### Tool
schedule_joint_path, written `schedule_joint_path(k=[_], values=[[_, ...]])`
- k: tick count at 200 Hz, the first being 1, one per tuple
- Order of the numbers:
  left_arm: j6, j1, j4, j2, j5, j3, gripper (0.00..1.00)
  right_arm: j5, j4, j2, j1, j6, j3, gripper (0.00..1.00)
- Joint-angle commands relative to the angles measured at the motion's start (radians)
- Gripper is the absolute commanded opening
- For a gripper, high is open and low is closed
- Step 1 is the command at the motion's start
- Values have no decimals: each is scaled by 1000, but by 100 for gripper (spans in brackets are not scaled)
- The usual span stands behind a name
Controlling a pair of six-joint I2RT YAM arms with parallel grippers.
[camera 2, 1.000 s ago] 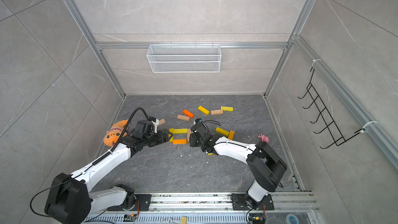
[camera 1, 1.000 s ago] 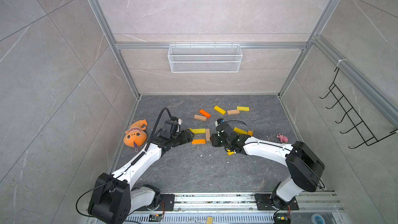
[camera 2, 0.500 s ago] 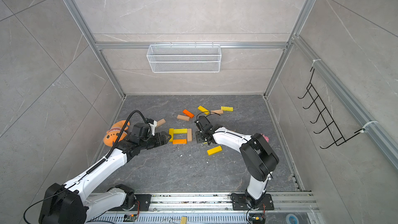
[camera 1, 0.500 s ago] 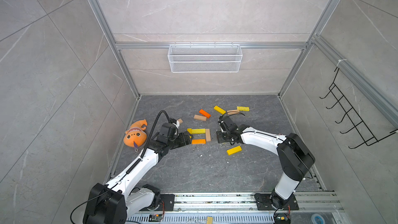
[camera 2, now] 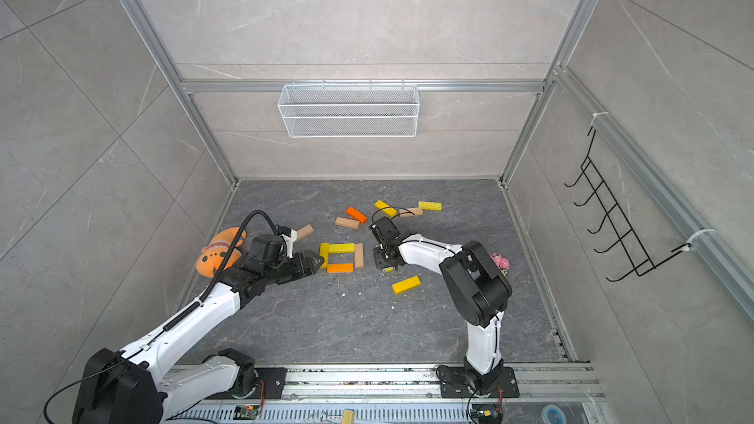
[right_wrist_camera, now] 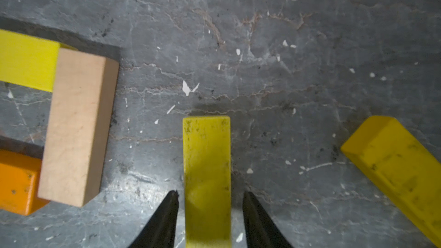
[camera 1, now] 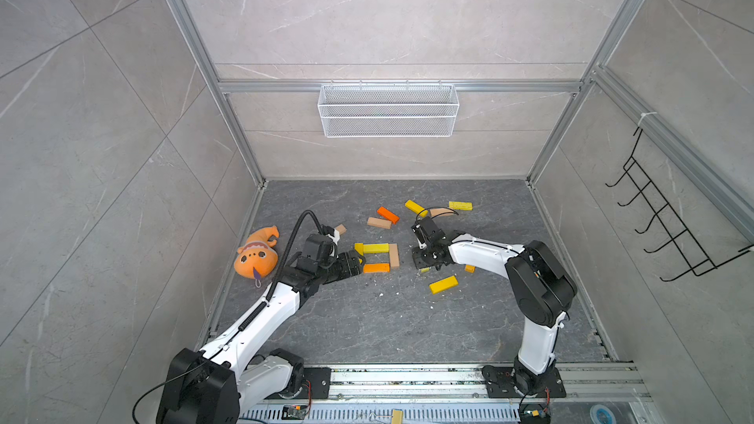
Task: Assemble the number 8 with building blocks
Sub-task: Pick up the building block from the center of the board.
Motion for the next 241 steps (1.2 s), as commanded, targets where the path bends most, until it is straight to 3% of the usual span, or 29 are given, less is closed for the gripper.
schedule_joint_path(k=[1, 85, 125, 174, 241], values=[[13, 5, 16, -9, 13, -4, 82, 12, -23, 30, -1, -6, 28, 46], [6, 5, 30, -13, 14, -17, 82, 39, -39, 45, 6, 36, 24, 37], [-3, 6, 44, -15, 19, -24, 82, 63, -42, -24, 57, 82, -1, 32], [-63, 10, 68, -27, 2, -53, 82, 127, -69, -96, 179, 238, -57, 30], [-82, 92, 151, -23, 112, -87, 82, 169, -92, -131, 302, 437, -114, 27]])
